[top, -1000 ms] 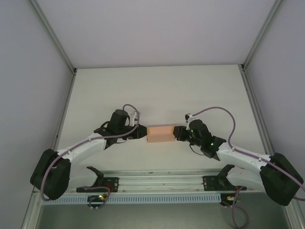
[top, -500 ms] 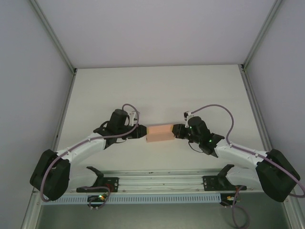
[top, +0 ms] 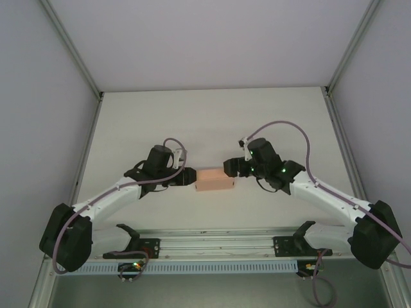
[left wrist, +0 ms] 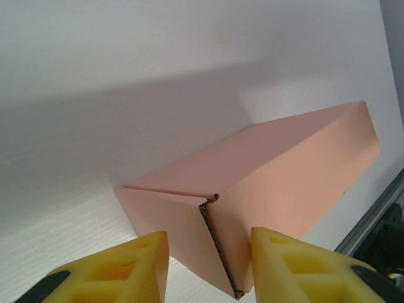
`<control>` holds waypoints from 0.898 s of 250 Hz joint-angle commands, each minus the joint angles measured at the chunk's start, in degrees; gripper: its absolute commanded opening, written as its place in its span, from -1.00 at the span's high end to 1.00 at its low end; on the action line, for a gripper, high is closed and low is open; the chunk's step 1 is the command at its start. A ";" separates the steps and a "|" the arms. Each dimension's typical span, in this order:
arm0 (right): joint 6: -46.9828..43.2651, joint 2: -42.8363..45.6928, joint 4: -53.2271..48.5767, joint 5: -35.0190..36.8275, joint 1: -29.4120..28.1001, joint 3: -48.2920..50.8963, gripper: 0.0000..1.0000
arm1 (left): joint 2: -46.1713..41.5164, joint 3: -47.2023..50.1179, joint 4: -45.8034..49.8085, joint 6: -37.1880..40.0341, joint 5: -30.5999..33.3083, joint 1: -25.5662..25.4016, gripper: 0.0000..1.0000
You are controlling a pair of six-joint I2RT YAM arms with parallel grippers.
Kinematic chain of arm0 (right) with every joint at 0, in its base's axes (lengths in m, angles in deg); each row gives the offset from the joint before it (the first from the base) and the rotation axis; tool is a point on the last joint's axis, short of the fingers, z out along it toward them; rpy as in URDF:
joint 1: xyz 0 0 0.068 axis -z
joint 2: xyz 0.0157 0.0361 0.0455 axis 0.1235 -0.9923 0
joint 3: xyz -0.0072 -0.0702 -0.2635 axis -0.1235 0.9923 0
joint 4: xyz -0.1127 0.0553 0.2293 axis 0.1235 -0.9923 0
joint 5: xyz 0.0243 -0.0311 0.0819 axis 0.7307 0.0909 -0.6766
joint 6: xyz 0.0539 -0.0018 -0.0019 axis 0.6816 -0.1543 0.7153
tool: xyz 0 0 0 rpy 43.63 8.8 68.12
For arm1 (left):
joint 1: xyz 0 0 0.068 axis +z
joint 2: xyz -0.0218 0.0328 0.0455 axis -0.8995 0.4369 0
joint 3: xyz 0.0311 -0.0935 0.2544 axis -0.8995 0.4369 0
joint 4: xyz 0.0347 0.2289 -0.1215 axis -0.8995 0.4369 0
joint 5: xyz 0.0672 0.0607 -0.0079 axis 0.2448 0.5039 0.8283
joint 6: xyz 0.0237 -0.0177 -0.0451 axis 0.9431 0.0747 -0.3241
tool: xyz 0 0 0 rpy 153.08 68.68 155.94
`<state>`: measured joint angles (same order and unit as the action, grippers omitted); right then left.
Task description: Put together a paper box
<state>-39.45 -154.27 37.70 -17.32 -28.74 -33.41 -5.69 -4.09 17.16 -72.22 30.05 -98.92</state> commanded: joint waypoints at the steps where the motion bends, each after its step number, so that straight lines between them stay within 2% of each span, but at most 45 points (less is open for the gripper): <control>1: -16.61 -1.43 -7.76 -3.44 0.15 -4.71 -0.85 | -1.10 -0.55 4.06 1.01 1.40 0.25 0.07; 6: -18.54 -1.89 -7.79 -4.37 0.15 -5.45 -1.00 | -1.45 -0.70 3.91 1.15 1.35 0.25 -0.03; 14: -20.75 -2.50 -7.61 -5.48 0.15 -6.14 -0.99 | -2.05 -0.94 3.85 1.17 1.32 0.29 -0.19; 25: -24.46 -3.47 -7.42 -7.81 0.15 -7.03 -0.99 | -2.62 -1.31 3.51 1.10 1.15 0.25 -0.24; 49: -32.33 -5.99 -6.59 -12.33 0.15 -8.16 -0.99 | -3.38 -2.73 3.70 1.90 1.00 0.25 -0.49; 72: -38.57 -8.72 -7.58 -13.75 0.15 -9.45 -0.99 | -3.69 -4.03 5.13 2.81 1.70 0.24 -0.63; 91: -39.98 -10.91 -8.04 -11.55 0.15 -10.77 -0.99 | -3.61 -4.00 5.10 3.07 2.16 0.36 -0.63; 119: -34.95 -11.93 -7.12 -5.40 0.15 -12.42 -0.99 | -2.79 -3.52 5.87 3.16 3.98 0.37 -0.62; 144: -31.28 -11.94 -6.09 -2.80 0.15 -12.09 -0.99 | -1.93 -2.93 5.74 3.00 4.83 0.75 -0.50; 202: -23.68 -11.20 -5.91 -0.16 1.18 -8.65 -0.99 | 0.07 -1.16 2.98 3.77 0.49 0.82 -0.17; 225: -21.92 -11.53 -5.39 0.35 2.38 -6.24 -0.99 | 0.55 0.54 3.83 4.97 0.83 0.82 -0.05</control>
<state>-65.96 -166.34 32.56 -19.77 -27.84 -42.59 -5.96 -5.99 20.53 -69.43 32.10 -98.44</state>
